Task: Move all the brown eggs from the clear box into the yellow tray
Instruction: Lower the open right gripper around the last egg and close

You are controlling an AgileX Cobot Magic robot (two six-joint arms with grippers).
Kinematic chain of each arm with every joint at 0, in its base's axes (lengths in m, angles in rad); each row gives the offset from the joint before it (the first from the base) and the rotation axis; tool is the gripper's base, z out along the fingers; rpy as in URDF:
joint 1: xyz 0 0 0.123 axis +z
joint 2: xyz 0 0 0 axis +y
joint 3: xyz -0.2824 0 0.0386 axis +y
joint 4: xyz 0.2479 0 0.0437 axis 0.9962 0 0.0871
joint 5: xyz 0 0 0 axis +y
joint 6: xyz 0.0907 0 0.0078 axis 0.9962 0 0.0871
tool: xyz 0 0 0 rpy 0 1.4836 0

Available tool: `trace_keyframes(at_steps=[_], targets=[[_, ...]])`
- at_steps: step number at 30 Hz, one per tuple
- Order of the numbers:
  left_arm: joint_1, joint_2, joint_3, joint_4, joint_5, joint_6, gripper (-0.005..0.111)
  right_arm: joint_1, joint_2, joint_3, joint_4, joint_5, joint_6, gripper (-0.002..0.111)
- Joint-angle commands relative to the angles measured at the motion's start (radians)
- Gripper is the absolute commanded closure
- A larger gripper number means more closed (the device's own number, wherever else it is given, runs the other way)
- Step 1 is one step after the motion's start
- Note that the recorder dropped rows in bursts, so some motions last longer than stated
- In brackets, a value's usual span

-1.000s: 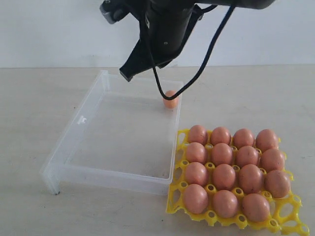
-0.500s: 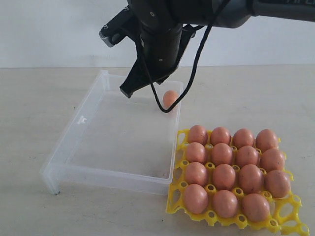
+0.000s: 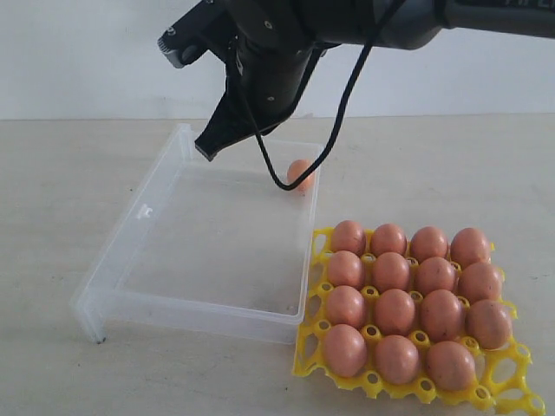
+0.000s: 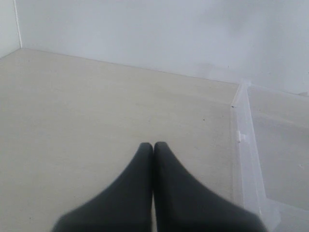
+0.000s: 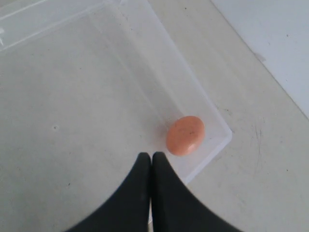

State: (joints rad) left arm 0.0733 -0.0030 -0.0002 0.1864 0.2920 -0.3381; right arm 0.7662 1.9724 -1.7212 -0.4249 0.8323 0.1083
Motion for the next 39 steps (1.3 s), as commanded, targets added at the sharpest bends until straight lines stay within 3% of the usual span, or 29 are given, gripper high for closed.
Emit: trace_keyframes(at_steps=[1, 6, 15, 32, 39], targets=[[-0.005, 0.003, 0.000, -0.007, 0.001, -0.007, 0.111, -0.001, -0.005, -0.006, -0.006, -0.031, -0.008, 0.108], [-0.005, 0.003, 0.000, -0.007, 0.001, -0.007, 0.111, -0.039, 0.010, -0.010, 0.014, -0.042, 0.013, 0.108], [-0.005, 0.003, 0.000, -0.007, 0.001, -0.007, 0.111, -0.179, 0.130, -0.087, 0.333, 0.205, -0.115, 0.108], [-0.005, 0.003, 0.000, -0.007, 0.001, -0.007, 0.111, -0.179, 0.132, -0.087, 0.395, -0.026, -0.119, 0.108], [-0.005, 0.003, 0.000, -0.007, 0.001, -0.007, 0.111, -0.175, 0.132, -0.087, 0.546, 0.041, -0.480, 0.108]])
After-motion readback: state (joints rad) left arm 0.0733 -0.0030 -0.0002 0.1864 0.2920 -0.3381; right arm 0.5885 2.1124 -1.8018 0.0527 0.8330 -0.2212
